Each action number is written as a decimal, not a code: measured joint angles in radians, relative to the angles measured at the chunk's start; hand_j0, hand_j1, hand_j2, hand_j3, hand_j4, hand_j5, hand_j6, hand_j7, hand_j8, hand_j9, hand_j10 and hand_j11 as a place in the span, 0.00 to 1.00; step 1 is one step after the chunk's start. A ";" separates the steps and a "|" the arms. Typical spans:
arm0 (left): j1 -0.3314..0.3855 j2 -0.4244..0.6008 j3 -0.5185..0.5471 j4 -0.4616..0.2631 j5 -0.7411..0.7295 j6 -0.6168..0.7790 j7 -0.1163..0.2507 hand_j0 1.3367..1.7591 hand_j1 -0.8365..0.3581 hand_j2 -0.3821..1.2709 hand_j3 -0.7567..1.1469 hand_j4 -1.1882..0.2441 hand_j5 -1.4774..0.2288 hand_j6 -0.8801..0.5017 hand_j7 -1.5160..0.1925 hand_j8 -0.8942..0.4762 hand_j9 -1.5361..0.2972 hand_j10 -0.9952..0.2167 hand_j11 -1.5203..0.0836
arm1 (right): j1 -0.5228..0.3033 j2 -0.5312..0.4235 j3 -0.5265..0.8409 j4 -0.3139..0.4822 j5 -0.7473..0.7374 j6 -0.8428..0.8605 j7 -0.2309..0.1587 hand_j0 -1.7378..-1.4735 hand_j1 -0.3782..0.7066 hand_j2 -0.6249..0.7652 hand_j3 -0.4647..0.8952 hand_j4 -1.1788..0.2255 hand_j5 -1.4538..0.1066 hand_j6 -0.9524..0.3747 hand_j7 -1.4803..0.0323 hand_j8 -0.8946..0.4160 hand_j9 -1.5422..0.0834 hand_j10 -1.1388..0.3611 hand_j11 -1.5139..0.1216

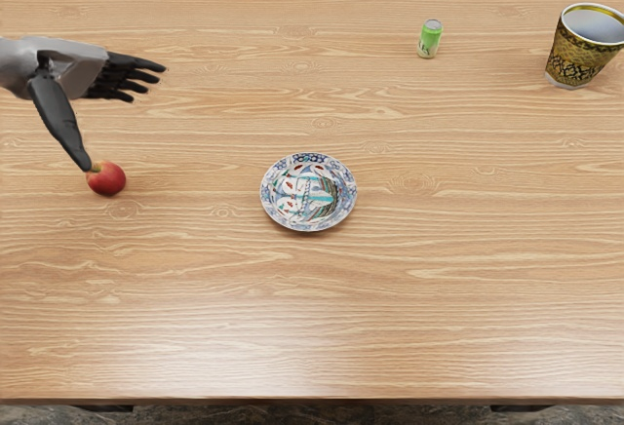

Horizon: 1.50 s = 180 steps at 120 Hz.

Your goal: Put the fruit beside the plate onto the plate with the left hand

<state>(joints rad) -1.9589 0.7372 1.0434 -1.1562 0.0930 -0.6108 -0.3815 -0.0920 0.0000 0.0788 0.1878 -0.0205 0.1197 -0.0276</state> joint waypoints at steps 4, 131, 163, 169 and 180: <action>0.000 0.006 -0.001 0.000 0.002 0.000 0.000 0.76 0.99 0.23 0.40 0.83 0.87 0.64 0.89 0.65 0.84 0.82 0.95 | -0.001 0.000 0.001 0.000 0.001 0.000 0.000 0.30 0.04 0.45 0.34 0.83 0.92 0.71 0.97 0.67 0.94 0.75 0.91; -0.050 -0.736 0.476 -0.289 -0.616 0.863 0.426 0.76 0.99 0.23 0.40 0.83 0.87 0.64 0.89 0.65 0.84 0.82 0.95 | -0.002 0.000 0.001 -0.001 0.005 0.000 0.000 0.30 0.04 0.45 0.34 0.83 0.92 0.71 0.97 0.67 0.94 0.75 0.91; 0.095 -0.737 0.444 -0.184 -0.541 0.986 0.433 0.76 0.97 0.23 0.40 0.82 0.85 0.62 0.87 0.64 0.82 0.81 0.93 | -0.002 0.000 0.001 -0.001 0.005 0.000 0.000 0.30 0.04 0.45 0.34 0.83 0.92 0.71 0.97 0.67 0.94 0.75 0.91; 0.098 -0.737 0.444 -0.172 -0.539 0.996 0.434 0.76 0.95 0.24 0.40 0.80 0.83 0.60 0.85 0.62 0.81 0.78 0.91 | -0.002 0.000 0.001 -0.001 0.005 0.000 0.000 0.30 0.04 0.45 0.34 0.83 0.92 0.71 0.97 0.67 0.94 0.75 0.91; 0.106 -0.737 0.443 -0.161 -0.540 1.005 0.436 0.76 0.88 0.25 0.40 0.75 0.78 0.55 0.80 0.57 0.76 0.73 0.85 | -0.002 0.000 0.001 -0.001 0.005 0.000 0.000 0.30 0.04 0.45 0.34 0.83 0.92 0.71 0.97 0.67 0.94 0.75 0.91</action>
<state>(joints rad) -1.8525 0.0000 1.4866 -1.3177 -0.4473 0.3939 0.0543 -0.0936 0.0000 0.0798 0.1871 -0.0153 0.1197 -0.0276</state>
